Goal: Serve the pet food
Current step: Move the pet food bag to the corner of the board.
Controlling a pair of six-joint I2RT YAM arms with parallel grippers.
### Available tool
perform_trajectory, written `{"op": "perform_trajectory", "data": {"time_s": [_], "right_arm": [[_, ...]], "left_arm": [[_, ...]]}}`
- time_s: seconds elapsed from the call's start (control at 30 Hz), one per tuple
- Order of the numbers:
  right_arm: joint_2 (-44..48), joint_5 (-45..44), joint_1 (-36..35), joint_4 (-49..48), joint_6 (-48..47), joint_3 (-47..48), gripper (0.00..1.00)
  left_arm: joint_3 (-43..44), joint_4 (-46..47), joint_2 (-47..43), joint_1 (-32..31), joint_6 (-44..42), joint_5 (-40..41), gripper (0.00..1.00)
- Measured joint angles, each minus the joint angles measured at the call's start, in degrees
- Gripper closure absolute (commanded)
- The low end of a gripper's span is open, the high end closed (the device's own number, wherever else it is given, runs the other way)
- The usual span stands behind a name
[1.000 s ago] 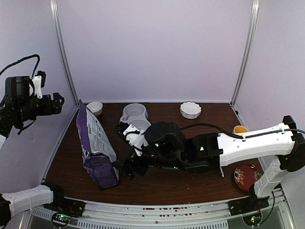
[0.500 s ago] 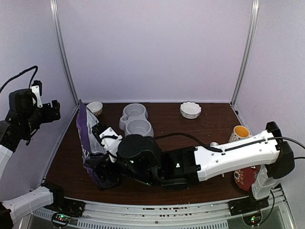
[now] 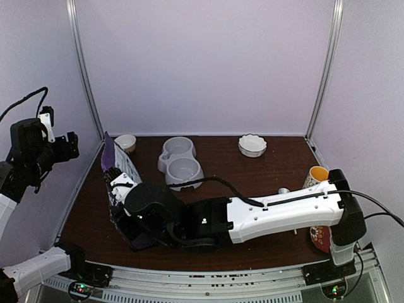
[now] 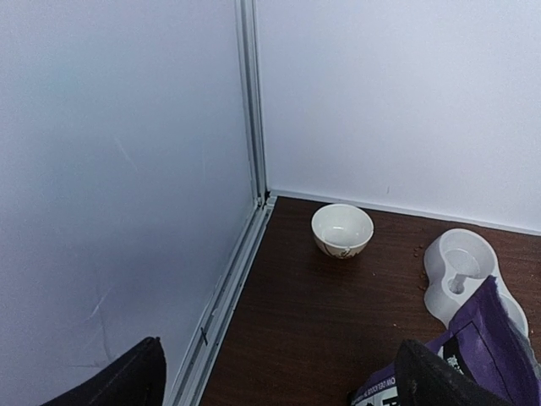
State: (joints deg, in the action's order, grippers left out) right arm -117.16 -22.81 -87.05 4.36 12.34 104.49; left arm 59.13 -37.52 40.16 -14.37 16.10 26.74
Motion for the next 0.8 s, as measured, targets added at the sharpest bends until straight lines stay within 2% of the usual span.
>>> {"op": "perform_trajectory", "data": {"time_s": [0.07,0.37,0.43,0.5,0.7,0.8], "right_arm": [[-0.7,-0.4,0.0,0.9,-0.3,0.3,0.65],[-1.4,-4.0,0.0,1.9,-2.0,2.5,0.68],[-2.2,-4.5,0.0,1.9,-2.1,3.6,0.73],[-3.0,-4.9,0.0,1.9,-2.1,4.1,0.83],[-3.6,-5.5,-0.1,2.2,-2.1,4.1,1.0],[-3.6,-5.5,-0.1,2.5,-1.9,4.1,1.0]], "left_arm": [[0.0,0.0,0.0,0.0,0.0,0.0,0.02],[-0.7,0.2,-0.1,0.0,0.0,0.0,0.02],[-0.7,0.2,-0.1,0.0,0.0,0.1,0.02],[-0.7,0.2,-0.1,0.0,0.0,0.3,0.03],[-0.8,0.2,-0.1,0.0,-0.1,0.8,0.02],[-0.8,0.2,-0.1,0.0,-0.2,0.9,0.02]]}}
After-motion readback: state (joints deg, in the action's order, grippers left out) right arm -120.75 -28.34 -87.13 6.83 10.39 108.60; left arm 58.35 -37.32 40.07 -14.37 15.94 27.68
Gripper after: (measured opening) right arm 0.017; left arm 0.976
